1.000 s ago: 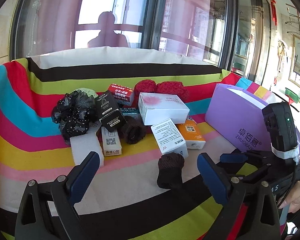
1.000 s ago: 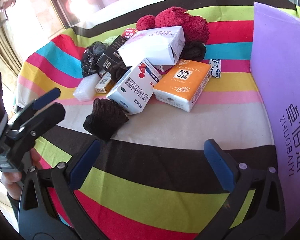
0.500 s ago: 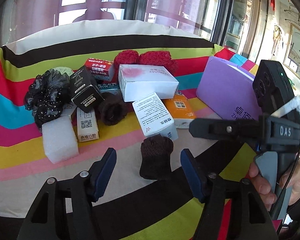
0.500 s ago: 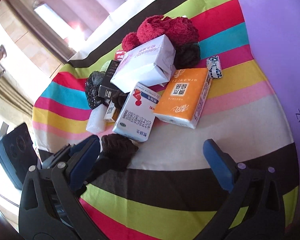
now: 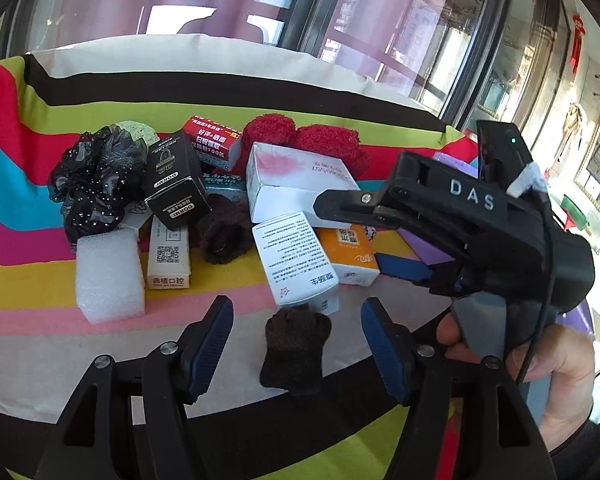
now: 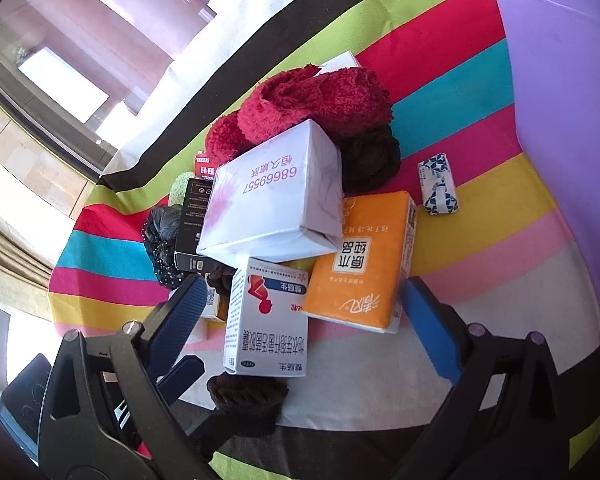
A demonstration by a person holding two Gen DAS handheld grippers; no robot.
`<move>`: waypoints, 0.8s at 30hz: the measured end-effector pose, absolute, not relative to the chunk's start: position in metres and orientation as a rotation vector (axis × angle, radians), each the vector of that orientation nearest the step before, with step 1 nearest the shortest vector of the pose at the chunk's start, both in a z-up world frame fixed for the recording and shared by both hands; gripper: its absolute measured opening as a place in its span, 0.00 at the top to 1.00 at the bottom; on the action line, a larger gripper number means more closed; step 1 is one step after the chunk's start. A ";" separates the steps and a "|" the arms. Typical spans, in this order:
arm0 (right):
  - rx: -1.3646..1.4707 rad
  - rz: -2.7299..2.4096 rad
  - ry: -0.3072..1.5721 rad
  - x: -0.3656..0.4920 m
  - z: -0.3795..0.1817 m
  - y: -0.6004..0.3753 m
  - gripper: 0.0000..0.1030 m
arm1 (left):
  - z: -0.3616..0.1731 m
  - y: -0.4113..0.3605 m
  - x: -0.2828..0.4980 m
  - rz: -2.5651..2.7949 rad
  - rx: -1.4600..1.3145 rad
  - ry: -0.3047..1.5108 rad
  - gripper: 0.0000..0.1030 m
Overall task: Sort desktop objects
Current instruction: 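Grasp the white medicine box with the left tool while the right tool grasps the orange tissue pack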
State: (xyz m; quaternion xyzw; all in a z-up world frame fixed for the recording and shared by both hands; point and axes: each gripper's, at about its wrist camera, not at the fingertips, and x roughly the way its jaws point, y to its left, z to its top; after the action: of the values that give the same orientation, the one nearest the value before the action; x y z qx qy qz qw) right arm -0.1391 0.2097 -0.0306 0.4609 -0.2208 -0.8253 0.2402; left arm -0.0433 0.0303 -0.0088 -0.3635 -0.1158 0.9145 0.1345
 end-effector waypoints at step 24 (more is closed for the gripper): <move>1.347 -2.426 -0.285 -0.140 -0.034 0.202 0.04 | 0.008 -0.010 -0.047 2.774 -1.105 -0.707 0.59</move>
State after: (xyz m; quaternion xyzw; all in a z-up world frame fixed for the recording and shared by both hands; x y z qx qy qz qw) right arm -0.1398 0.2019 -0.0344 0.4753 -0.1005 -0.8563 0.1753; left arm -0.0470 -0.0101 0.0075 -0.3598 -0.2301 0.9034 0.0367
